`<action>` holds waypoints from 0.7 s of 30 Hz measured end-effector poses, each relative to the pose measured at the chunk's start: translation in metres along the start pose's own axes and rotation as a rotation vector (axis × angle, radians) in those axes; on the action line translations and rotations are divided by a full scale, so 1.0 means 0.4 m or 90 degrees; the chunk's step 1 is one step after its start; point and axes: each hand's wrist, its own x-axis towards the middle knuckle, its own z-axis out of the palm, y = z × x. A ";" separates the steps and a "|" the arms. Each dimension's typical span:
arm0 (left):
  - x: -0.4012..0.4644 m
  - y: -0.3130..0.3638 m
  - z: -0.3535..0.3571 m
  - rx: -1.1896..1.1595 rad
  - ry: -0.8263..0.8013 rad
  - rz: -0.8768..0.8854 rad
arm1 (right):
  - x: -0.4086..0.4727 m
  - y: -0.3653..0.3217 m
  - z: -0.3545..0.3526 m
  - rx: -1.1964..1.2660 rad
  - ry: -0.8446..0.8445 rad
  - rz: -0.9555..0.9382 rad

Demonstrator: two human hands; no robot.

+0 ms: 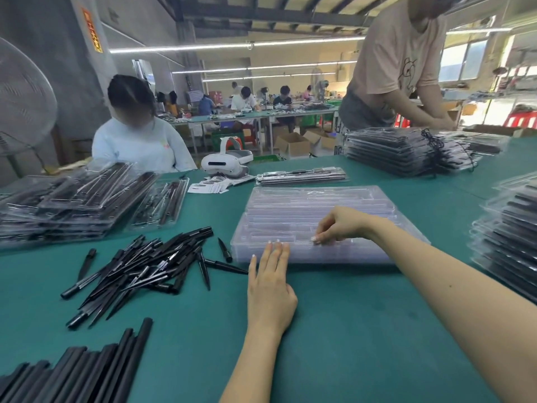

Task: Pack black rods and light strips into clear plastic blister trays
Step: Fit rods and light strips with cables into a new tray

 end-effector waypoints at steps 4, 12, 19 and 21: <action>0.000 0.002 0.001 -0.001 0.000 -0.003 | 0.000 0.002 -0.003 -0.024 -0.002 -0.026; -0.001 0.005 -0.003 -0.001 0.005 -0.008 | 0.005 -0.028 0.020 -0.379 0.007 -0.108; 0.000 0.004 -0.003 0.037 -0.026 -0.008 | -0.007 -0.013 0.049 -0.462 0.045 -0.101; 0.000 0.002 -0.002 0.055 -0.042 -0.008 | -0.006 -0.014 0.046 -0.423 0.038 -0.100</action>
